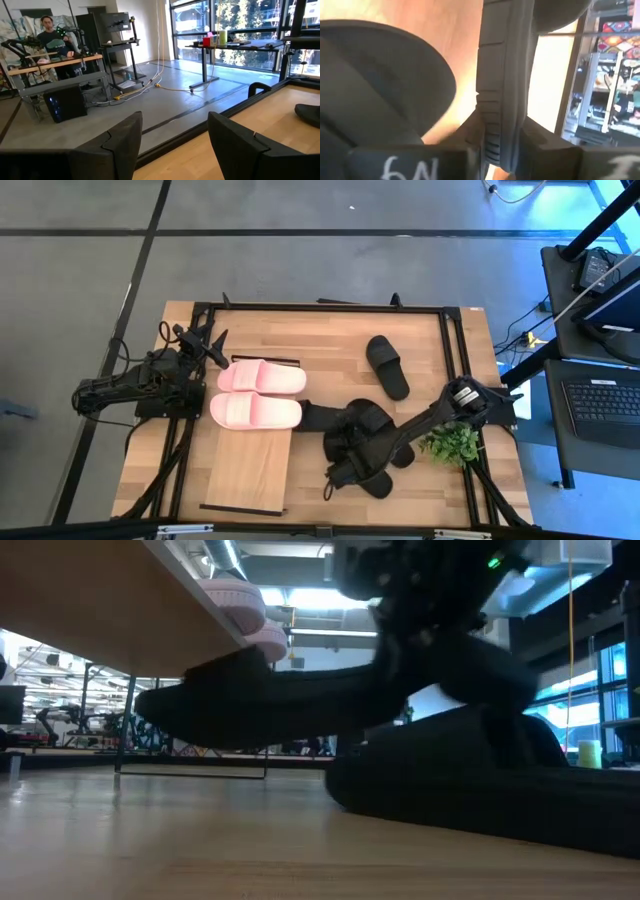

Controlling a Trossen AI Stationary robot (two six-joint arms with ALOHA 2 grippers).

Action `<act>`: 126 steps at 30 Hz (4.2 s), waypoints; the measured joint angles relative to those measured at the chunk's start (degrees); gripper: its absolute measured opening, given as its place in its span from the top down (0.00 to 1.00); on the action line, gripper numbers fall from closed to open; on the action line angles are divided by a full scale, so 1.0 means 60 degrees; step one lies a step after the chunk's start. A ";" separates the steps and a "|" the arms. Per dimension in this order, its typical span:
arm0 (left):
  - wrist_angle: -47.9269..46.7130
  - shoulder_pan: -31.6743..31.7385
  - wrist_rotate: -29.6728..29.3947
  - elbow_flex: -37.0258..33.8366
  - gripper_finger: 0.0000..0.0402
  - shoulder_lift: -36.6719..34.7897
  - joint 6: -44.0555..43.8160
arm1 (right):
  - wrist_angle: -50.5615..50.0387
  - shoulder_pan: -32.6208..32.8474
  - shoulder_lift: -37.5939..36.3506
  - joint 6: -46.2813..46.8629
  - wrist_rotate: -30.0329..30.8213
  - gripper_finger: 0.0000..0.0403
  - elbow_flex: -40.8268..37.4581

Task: Pick and place slides into the shelf
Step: Put the black slipper under the shelf

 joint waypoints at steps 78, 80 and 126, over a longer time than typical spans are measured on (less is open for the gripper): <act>-0.0102 0.0002 0.0004 0.0000 0.46 0.0000 -0.0018 | 0.4546 -0.2965 0.0000 -0.5719 -0.2850 0.57 -0.1308; -0.0102 0.0002 0.0002 0.0000 0.46 0.0000 -0.0018 | 0.4489 -0.2965 0.0000 -0.5694 -0.2930 0.54 -0.1263; -0.0155 0.0002 0.0007 0.0000 0.46 0.0004 -0.0255 | 0.4451 -0.4609 -0.2586 -0.1117 -0.7633 0.44 -0.3027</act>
